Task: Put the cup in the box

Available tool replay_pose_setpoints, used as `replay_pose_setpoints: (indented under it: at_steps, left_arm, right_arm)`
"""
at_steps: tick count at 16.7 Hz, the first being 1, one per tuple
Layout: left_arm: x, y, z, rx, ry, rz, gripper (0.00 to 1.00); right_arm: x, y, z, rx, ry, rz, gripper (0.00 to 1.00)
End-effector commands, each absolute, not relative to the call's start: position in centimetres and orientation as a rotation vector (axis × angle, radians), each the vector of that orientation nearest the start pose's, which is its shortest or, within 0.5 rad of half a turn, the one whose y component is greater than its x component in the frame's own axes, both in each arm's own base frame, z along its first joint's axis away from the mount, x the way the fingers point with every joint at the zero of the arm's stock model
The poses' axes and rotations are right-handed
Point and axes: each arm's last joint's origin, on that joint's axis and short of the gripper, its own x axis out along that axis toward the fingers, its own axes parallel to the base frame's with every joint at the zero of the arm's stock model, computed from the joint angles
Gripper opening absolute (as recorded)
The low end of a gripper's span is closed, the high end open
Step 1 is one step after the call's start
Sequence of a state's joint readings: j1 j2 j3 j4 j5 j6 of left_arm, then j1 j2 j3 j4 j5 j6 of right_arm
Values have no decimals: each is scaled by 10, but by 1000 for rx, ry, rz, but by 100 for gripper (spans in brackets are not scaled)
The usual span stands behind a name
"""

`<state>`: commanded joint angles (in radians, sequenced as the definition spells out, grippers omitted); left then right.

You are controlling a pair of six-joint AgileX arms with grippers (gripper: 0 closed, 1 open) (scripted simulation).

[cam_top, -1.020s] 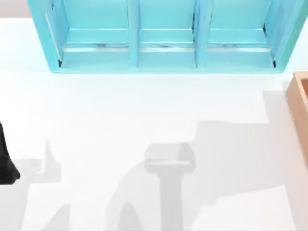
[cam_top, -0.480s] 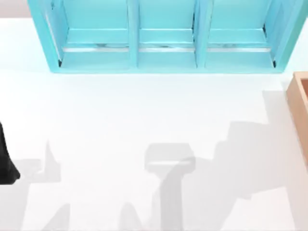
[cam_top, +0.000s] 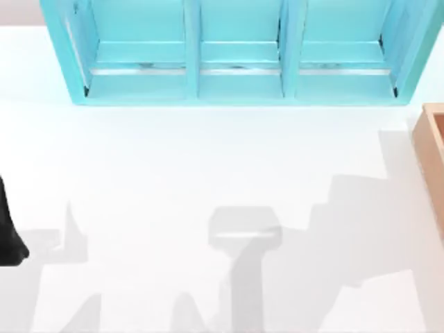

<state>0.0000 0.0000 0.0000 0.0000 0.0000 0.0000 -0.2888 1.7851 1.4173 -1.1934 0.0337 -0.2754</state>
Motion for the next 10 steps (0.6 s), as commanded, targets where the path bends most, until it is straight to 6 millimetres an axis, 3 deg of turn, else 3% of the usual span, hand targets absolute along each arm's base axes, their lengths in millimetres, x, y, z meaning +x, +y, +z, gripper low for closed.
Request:
replay_pose_setpoints:
  at_steps: [7, 10]
  left_arm:
    - [106, -1, 160, 0, 0, 0, 100]
    - [106, -1, 160, 0, 0, 0, 100]
  right_arm:
    - [320, -93, 227, -19, 1571, -35, 98]
    - [320, -93, 227, -19, 1571, -35, 100]
